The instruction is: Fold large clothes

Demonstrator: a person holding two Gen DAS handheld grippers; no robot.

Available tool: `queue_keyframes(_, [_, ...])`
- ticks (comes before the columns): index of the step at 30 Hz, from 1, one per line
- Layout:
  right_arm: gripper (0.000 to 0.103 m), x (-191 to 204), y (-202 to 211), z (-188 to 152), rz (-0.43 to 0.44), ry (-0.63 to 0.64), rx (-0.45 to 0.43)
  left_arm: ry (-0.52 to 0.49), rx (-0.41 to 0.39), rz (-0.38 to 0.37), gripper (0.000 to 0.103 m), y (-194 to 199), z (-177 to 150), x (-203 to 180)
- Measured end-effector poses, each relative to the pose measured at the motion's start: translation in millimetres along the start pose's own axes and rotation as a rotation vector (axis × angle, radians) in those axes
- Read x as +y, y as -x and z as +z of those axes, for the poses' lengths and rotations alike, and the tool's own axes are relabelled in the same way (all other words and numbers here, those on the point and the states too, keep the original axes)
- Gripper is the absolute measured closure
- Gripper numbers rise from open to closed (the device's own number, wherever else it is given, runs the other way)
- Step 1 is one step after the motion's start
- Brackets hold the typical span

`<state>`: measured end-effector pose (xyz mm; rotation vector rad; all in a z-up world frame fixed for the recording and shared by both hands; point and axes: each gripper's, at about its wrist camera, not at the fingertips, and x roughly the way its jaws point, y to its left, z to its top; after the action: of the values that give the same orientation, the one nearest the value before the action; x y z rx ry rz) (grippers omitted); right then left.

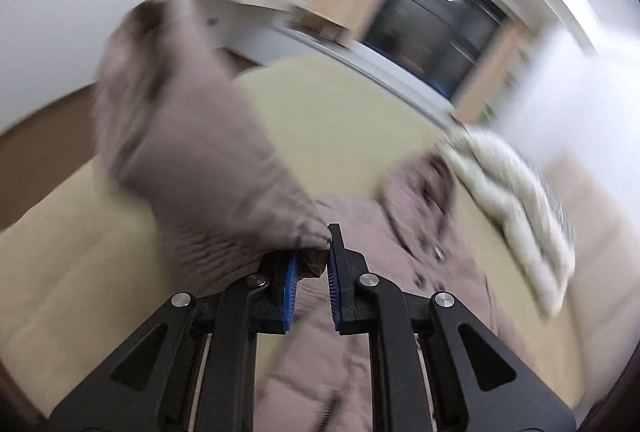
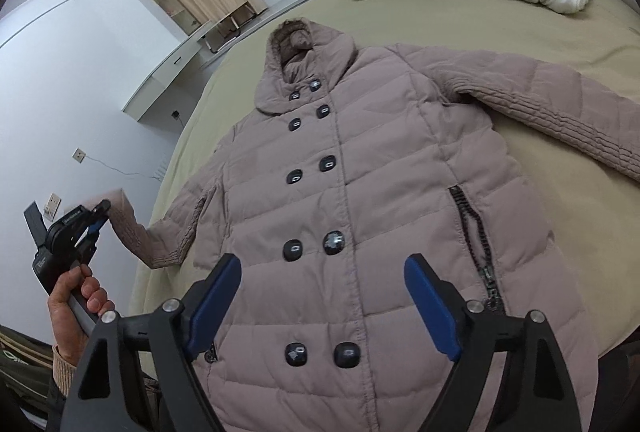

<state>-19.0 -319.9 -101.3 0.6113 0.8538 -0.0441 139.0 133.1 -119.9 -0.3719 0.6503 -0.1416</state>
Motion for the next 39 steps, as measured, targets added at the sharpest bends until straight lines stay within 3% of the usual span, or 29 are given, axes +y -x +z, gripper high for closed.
queue_keyframes(3, [0.016, -28, 2, 7, 0.005, -0.061, -0.005, -0.203, 0.047, -0.038, 0.091, -31, -49, -72])
queue_keyframes(6, [0.016, -53, -3, 20, 0.054, -0.106, 0.012, -0.374, 0.095, -0.058, 0.091, -50, -84, -116])
queue_keyframes(8, [0.016, -69, -13, 32, 0.09, -0.163, 0.031, -0.491, 0.196, -0.058, 0.091, -57, -125, -134])
queue_keyframes(10, [0.013, -82, -27, 42, 0.15, -0.229, 0.059, -0.54, 0.229, -0.037, 0.091, -66, -153, -139])
queue_keyframes(12, [0.011, -89, -52, 50, 0.269, -0.305, 0.113, -0.531, 0.25, -0.036, 0.091, -71, -177, -136])
queue_keyframes(16, [0.011, -80, -115, 54, 0.487, -0.468, 0.272, -0.509, 0.247, -0.037, 0.091, -77, -179, -140])
queue_keyframes(18, [0.013, -69, -140, 52, 0.506, -0.52, 0.341, -0.51, 0.234, -0.044, 0.091, -72, -182, -137])
queue_keyframes(19, [0.013, -64, -151, 52, 0.515, -0.551, 0.363, -0.508, 0.232, -0.049, 0.091, -67, -163, -137])
queue_keyframes(21, [0.014, -53, -176, 56, 0.582, -0.594, 0.405, -0.505, 0.226, -0.059, 0.091, -71, -155, -141])
queue_keyframes(23, [0.016, -47, -192, 61, 0.578, -0.632, 0.426, -0.505, 0.222, -0.066, 0.091, -63, -153, -139])
queue_keyframes(25, [0.027, -36, -210, 67, 0.608, -0.64, 0.451, -0.495, 0.222, -0.074, 0.091, -59, -151, -138])
queue_keyframes(28, [0.055, -15, -232, 79, 0.579, -0.563, 0.506, -0.474, 0.216, -0.08, 0.091, -56, -147, -134])
queue_keyframes(29, [0.071, -10, -238, 82, 0.558, -0.542, 0.516, -0.462, 0.209, -0.079, 0.091, -55, -145, -131])
queue_keyframes(33, [0.08, 12, -231, 111, 0.537, -0.436, 0.482, -0.411, 0.206, -0.117, 0.09, -49, -139, -122])
queue_keyframes(36, [0.081, 35, -203, 149, 0.519, -0.319, 0.396, -0.337, 0.116, -0.075, 0.09, -31, -129, -109])
queue_keyframes(39, [0.082, 62, -164, 191, 0.552, -0.234, 0.303, -0.229, 0.092, -0.045, 0.09, -28, -118, -92])
